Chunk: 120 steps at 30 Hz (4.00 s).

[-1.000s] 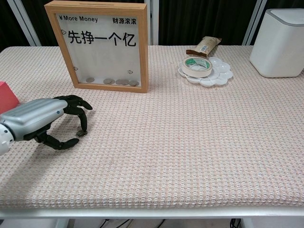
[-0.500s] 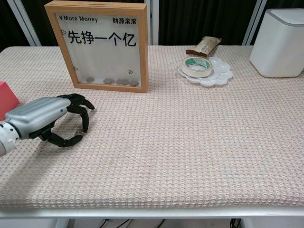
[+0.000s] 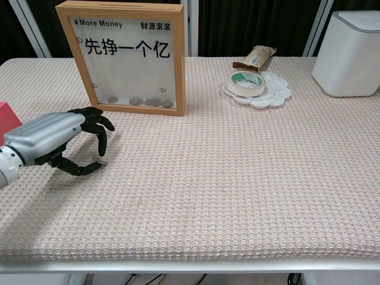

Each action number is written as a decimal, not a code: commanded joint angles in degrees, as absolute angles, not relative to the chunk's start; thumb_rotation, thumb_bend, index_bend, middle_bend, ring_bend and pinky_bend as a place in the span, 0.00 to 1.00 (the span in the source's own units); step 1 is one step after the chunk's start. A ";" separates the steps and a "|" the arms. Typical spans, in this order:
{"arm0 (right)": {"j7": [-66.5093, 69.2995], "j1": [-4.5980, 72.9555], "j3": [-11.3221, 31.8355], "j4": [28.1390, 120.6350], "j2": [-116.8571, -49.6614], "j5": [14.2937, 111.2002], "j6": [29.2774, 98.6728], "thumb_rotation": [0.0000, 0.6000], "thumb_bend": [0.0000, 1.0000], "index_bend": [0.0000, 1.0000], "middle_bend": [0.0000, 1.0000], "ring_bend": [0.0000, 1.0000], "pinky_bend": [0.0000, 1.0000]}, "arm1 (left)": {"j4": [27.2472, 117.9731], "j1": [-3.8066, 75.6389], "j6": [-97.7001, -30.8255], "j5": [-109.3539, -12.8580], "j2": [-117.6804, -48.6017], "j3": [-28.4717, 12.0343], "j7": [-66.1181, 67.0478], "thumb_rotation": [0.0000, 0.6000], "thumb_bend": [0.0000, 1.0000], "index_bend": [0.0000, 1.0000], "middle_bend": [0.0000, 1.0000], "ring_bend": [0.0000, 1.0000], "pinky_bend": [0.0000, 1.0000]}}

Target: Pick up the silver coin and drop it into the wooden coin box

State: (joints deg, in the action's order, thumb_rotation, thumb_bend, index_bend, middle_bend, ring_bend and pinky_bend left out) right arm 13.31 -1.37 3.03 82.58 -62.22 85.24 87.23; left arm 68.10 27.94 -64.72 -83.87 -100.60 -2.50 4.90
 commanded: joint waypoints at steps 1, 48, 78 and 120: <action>13.22 -1.36 3.03 82.64 -62.24 85.20 87.15 1.00 0.28 0.00 0.00 0.00 0.00 | 68.22 27.95 -64.55 -83.61 -100.55 -2.58 5.04 1.00 0.34 0.54 0.19 0.01 0.10; 13.12 -0.48 3.09 83.58 -61.81 86.51 87.01 1.00 0.28 0.00 0.00 0.00 0.00 | 107.03 26.77 -72.57 -75.79 -63.82 -15.41 5.21 1.00 0.41 0.66 0.22 0.02 0.11; 14.93 0.19 3.78 81.80 -62.25 83.97 84.65 1.00 0.28 0.00 0.00 0.00 0.00 | 91.92 60.94 -41.08 -39.46 -66.39 -19.81 20.53 1.00 0.39 0.66 0.23 0.03 0.10; 15.58 0.41 4.37 79.95 -62.55 81.82 82.59 1.00 0.28 0.00 0.00 0.00 0.00 | 86.36 63.21 -40.84 -41.50 -68.11 -14.58 14.95 1.00 0.39 0.48 0.23 0.03 0.10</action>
State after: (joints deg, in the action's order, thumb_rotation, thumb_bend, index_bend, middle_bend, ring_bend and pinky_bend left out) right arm 15.57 0.41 4.36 79.95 -62.55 81.82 82.59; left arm 86.38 63.24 -40.88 -41.39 -68.16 -14.64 15.05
